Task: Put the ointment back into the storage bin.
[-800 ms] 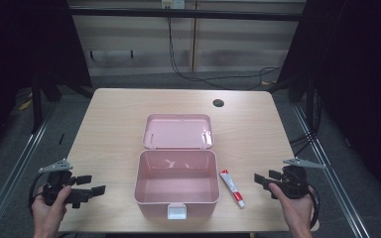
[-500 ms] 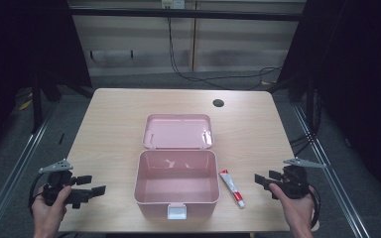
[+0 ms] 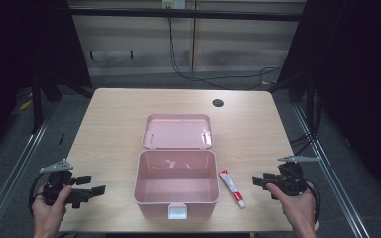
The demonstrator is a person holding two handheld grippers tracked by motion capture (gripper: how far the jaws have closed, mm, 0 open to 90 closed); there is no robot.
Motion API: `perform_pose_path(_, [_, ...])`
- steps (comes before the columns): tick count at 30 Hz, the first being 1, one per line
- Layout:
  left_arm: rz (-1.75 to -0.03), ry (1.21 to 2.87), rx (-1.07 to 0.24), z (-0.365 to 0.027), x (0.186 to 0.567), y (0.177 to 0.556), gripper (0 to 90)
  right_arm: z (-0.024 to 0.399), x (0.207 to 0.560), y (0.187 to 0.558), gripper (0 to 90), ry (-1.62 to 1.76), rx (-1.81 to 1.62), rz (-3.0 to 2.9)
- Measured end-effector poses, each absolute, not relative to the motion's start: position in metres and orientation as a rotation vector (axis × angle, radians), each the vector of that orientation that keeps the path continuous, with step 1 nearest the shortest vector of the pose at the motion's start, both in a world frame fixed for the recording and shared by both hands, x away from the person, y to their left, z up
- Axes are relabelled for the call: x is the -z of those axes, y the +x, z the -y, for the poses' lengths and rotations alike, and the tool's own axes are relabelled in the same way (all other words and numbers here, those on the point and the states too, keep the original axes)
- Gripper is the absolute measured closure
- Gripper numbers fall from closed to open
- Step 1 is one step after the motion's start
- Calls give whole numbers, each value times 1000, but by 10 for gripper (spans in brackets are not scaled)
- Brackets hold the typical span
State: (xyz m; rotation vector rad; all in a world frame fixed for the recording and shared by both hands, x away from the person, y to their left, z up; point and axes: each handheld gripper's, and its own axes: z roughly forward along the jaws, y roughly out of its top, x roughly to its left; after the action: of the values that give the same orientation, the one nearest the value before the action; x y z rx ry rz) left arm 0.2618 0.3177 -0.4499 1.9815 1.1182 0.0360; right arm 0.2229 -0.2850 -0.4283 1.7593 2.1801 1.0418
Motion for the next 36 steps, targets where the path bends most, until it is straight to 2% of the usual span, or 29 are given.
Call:
perform_pose_path(2, [-1117, 1982, -34, -318, 450, 262, 172, 281, 429, 227, 536, 1759, -1023, -2248])
perform_pose_path(12, [-1118, 1983, -33, -318, 450, 262, 172, 254, 426, 238, 555, 1712, -861, -2460])
perform_pose_path(24, [-1124, 1984, -36, -317, 450, 262, 173, 235, 432, 258, 533, 1749, -607, -2596])
perform_pose_path(36, [-1130, 1983, -31, -317, 451, 262, 176, 214, 436, 278, 590, 1755, -395, -2695])
